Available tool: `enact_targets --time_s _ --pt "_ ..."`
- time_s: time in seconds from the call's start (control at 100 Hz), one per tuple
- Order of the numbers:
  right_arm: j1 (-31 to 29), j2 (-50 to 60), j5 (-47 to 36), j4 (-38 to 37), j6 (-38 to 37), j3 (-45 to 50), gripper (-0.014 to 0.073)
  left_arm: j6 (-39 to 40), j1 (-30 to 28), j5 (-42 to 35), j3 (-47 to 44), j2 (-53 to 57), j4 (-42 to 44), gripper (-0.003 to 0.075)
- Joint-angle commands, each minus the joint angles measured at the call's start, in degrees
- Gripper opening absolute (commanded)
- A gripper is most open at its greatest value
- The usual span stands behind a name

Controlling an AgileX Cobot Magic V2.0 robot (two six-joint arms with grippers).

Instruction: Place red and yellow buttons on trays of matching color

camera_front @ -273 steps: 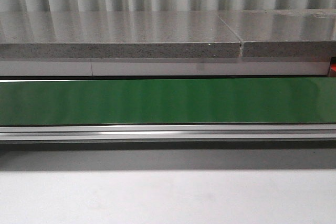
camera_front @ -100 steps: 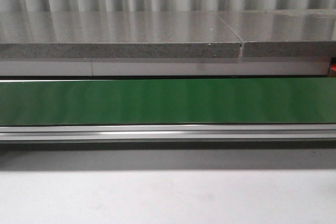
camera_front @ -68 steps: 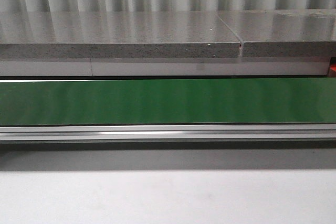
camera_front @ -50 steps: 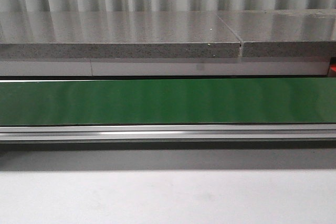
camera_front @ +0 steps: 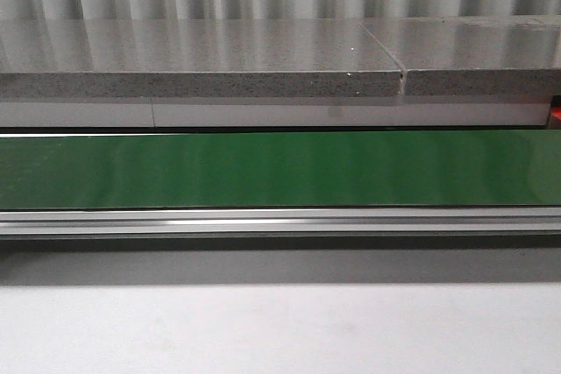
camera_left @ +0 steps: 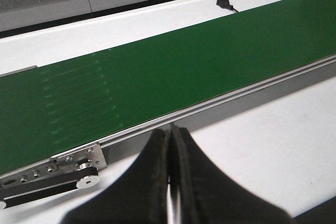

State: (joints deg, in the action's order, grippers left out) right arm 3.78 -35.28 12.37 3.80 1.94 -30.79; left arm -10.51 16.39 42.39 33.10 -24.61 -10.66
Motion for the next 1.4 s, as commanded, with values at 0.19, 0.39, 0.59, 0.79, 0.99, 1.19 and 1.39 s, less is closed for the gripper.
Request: enact_targets --time_s 0.19,0.39,0.59,0.79,0.99,1.19,1.39 --pt "0.08 8.67 -6.62 1.44 0.34 8.58 -0.0066 0.09 0.47 -4.10 1.57 -0.19 -1.08 -0.0020" --pt "-0.04 15.88 -6.61 1.56 0.28 14.14 -0.0066 0.09 0.47 -4.10 1.57 -0.19 -1.08 -0.0020" --pt "-1.21 19.74 -10.27 3.10 -0.11 19.12 -0.0066 0.09 0.47 -4.10 1.57 -0.19 -1.08 -0.0020" --pt "-4.73 22.75 -18.00 -1.12 -5.46 24.44 -0.0066 0.09 0.47 -4.10 1.57 -0.19 -1.08 -0.0020" --pt "-5.68 28.01 -21.00 -6.63 -10.20 29.82 -0.0066 0.09 0.47 -4.10 1.57 -0.19 -1.08 -0.0020" --pt "-5.68 36.41 -13.30 -6.72 -10.20 31.33 -0.0066 0.09 0.47 -4.10 1.57 -0.19 -1.08 -0.0020" --pt "-5.90 37.07 -10.49 -6.84 -10.20 31.39 -0.0066 0.09 0.47 -4.25 1.57 -0.42 -1.08 -0.0020"
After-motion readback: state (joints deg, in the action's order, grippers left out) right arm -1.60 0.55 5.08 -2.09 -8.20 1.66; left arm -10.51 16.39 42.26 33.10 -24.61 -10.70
